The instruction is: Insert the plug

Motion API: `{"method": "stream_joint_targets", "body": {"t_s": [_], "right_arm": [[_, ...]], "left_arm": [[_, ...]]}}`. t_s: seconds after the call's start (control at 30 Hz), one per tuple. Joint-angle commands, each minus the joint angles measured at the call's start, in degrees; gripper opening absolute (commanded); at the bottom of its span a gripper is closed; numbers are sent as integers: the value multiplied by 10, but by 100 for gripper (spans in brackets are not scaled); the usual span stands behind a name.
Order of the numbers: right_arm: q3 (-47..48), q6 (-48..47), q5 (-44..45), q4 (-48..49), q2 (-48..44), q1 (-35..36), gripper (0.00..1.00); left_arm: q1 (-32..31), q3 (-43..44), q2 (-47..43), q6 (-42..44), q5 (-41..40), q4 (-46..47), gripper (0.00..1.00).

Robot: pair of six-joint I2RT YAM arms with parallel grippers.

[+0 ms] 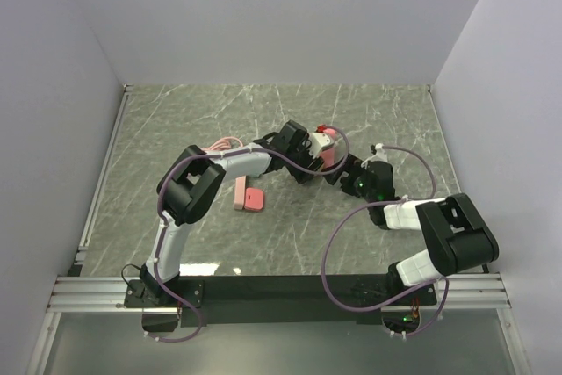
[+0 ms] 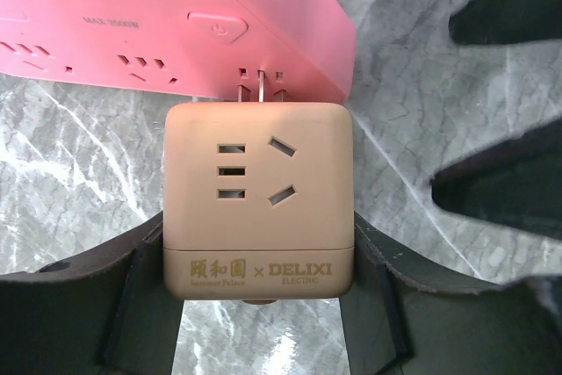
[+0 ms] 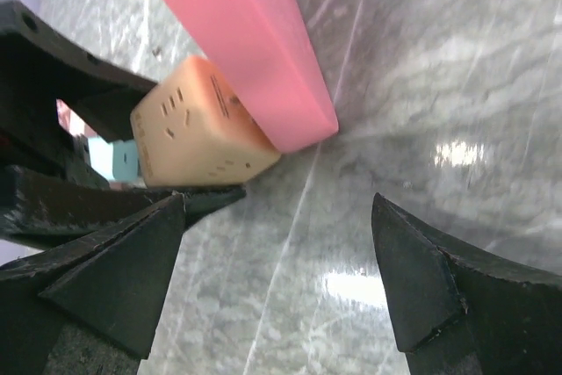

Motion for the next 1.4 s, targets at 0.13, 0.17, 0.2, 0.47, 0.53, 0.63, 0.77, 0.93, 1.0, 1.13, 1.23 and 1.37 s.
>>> {"method": "stream_joint_targets", "body": {"t_s": [0.13, 0.17, 0.2, 0.47, 0.53, 0.63, 0.77, 0.93, 1.0, 1.13, 1.23, 1.37], "right_arm": [[63, -17, 13, 33, 15, -11, 93], [68, -18, 11, 38, 17, -12, 93], [74, -18, 10, 49, 22, -12, 93], [133, -34, 30, 47, 65, -11, 92], [147, -36, 34, 45, 84, -12, 91], [173, -38, 26, 46, 112, -11, 90], [204, -37, 17, 48, 147, -11, 87], [225, -41, 1, 40, 170, -12, 79], [231, -43, -3, 40, 181, -11, 77], [242, -43, -23, 45, 199, -12, 67], [249, -44, -38, 43, 211, -12, 52], [236, -43, -46, 45, 204, -12, 19]], "left_arm": [[6, -2, -12, 3, 19, 51, 0], [6, -2, -12, 3, 21, 51, 1], [6, 0, -11, 5, 25, 48, 0], [6, -3, -11, 9, 35, 49, 0], [6, -6, -13, 8, 39, 50, 0], [8, -12, -19, 8, 48, 57, 0], [12, -11, -17, 7, 56, 58, 0], [17, -9, -16, 10, 63, 59, 0], [19, -10, -16, 10, 66, 61, 1], [24, -18, -22, 9, 79, 70, 0], [27, -22, -25, 6, 83, 75, 0], [30, -34, -35, -5, 63, 107, 0]]}}
